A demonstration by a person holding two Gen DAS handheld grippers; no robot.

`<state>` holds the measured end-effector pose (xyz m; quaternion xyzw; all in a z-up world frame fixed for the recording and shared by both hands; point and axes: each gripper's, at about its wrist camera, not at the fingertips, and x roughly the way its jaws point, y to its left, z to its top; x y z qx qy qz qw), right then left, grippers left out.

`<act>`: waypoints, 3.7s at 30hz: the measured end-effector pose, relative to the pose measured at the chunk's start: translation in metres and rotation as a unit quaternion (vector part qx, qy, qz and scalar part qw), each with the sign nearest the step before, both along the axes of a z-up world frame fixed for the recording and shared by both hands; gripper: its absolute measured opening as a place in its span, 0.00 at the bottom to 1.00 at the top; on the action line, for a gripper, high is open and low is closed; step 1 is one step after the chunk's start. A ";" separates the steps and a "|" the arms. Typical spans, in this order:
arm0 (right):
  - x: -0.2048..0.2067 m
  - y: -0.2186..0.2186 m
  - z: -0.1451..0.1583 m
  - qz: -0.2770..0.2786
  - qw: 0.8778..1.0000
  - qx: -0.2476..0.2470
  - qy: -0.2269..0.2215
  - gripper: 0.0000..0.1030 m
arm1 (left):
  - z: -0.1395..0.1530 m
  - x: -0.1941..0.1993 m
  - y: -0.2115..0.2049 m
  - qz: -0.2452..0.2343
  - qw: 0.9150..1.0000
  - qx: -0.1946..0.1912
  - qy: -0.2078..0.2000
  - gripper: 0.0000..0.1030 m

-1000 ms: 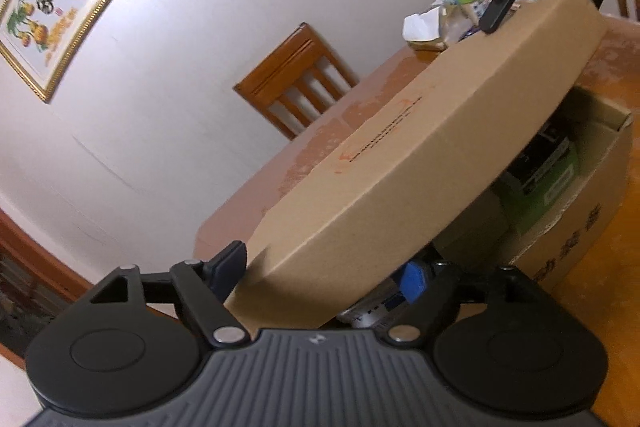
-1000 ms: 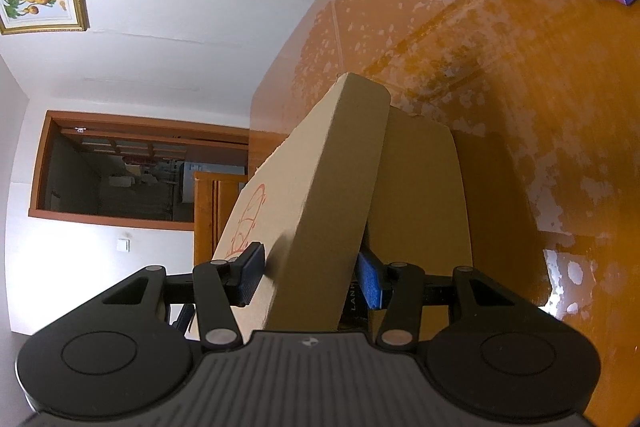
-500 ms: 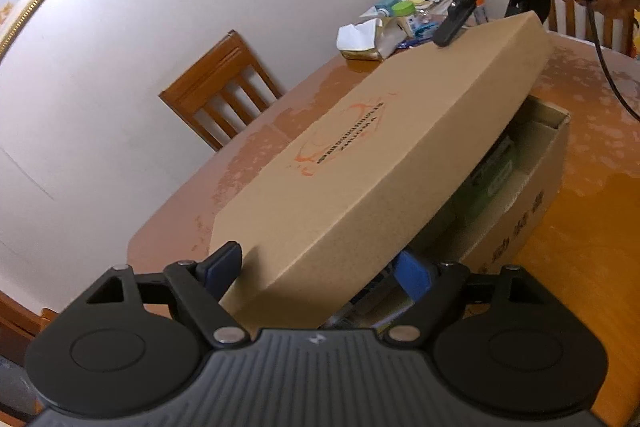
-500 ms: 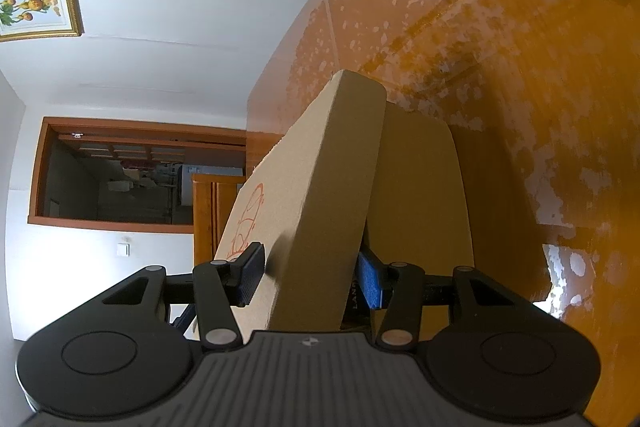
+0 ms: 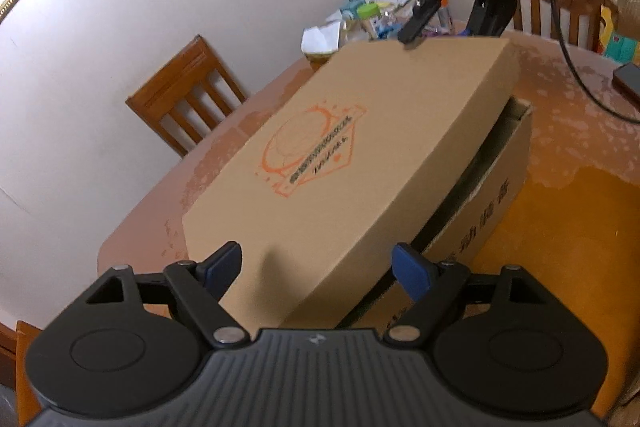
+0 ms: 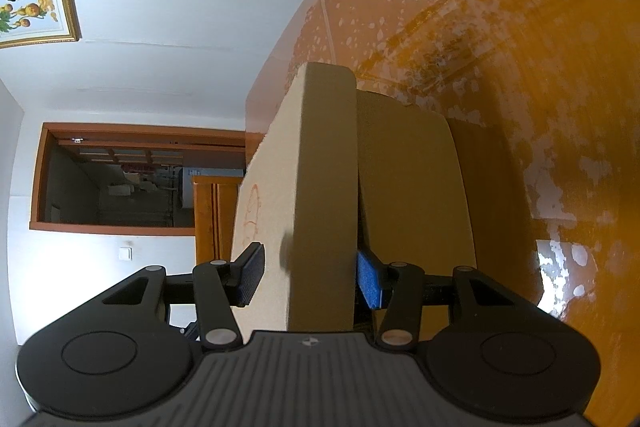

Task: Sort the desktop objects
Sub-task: 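Open the right gripper to release the flat brown box, then raise the open right gripper away from the covered cardboard box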

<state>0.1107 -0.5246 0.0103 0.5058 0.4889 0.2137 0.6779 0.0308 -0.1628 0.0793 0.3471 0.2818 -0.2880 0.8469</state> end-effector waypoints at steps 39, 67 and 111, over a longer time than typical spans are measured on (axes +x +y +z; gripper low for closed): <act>-0.046 0.063 0.063 0.004 0.980 -0.188 -0.058 0.92 | -0.032 0.113 0.147 0.257 0.814 -0.442 0.274 0.94; -0.049 0.075 0.066 0.022 0.977 -0.206 -0.057 0.99 | -0.026 0.100 0.131 0.238 0.835 -0.420 0.264 0.98; -0.052 0.100 0.080 0.028 0.924 -0.371 -0.084 0.99 | -0.010 0.084 0.094 0.219 0.915 -0.295 0.164 0.99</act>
